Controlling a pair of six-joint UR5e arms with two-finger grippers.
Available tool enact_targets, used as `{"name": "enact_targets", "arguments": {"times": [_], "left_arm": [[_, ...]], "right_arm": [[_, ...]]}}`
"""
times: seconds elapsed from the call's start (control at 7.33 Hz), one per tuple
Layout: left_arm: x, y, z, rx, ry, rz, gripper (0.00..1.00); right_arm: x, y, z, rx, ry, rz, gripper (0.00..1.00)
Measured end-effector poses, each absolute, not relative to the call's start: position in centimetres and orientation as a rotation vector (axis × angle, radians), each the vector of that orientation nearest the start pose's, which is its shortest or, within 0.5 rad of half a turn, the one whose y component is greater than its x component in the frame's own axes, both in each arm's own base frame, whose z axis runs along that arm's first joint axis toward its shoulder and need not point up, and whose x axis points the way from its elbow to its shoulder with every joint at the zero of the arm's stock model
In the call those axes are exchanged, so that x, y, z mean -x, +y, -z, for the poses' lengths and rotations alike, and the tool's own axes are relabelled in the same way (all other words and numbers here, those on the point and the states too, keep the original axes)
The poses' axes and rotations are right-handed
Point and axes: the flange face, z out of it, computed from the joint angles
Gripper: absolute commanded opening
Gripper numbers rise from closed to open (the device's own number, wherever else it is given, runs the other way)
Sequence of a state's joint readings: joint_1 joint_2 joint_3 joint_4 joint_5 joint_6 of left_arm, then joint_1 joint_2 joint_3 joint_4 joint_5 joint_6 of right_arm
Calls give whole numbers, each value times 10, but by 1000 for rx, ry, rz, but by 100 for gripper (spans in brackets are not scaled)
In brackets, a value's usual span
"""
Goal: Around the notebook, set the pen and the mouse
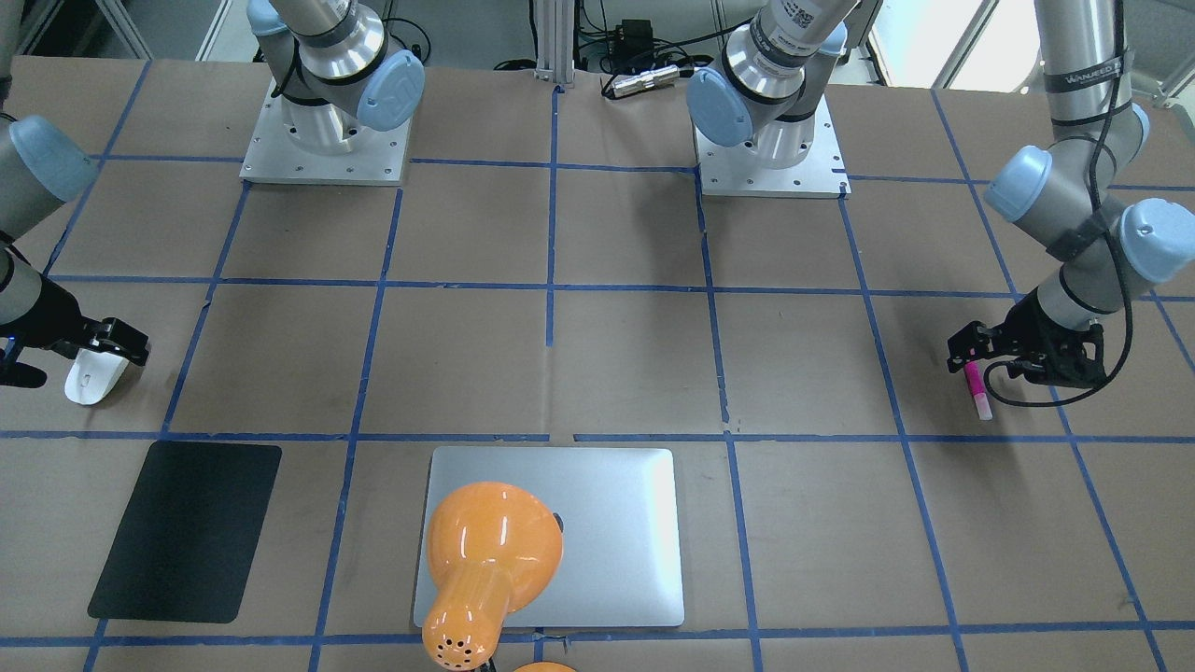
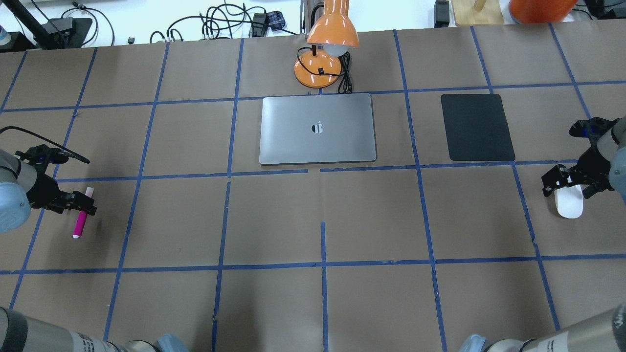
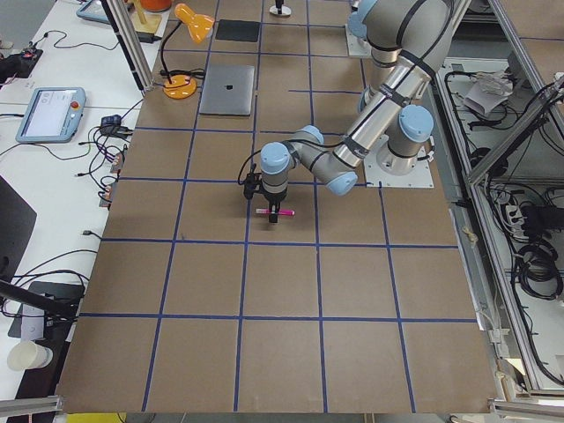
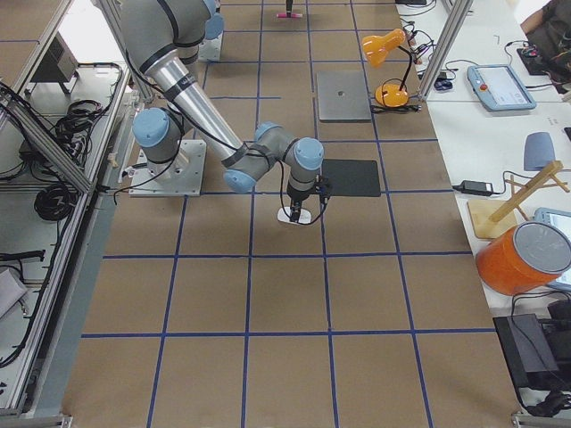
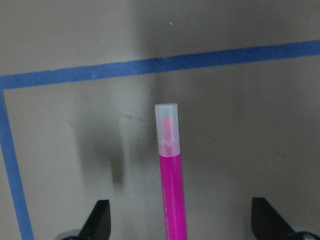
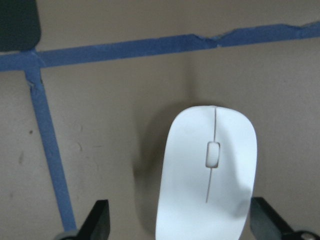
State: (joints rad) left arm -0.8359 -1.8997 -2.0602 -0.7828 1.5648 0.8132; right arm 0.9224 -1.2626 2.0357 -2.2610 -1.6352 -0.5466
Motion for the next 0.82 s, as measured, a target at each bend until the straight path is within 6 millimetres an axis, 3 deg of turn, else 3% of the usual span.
{"name": "enact_targets", "arguments": {"times": [0.27,0.41,0.68,0.82], "left_arm": [[-239,-462,-170,-113,3174,-36,15],[-240,-462,-169,-111,3174,-39,0],[-240,-462,-169,-110,3173,-40,0],[-240,-462,-170,-106,3172,-38,0]], "right_arm": [[208,-476,-178,-154,3191,-188,100],[209,-476,-175,-153,3200,-192,93],[210,-477,-176,-145,3207,-193,47],[210,-478,-177,-136,3205,-185,33]]}}
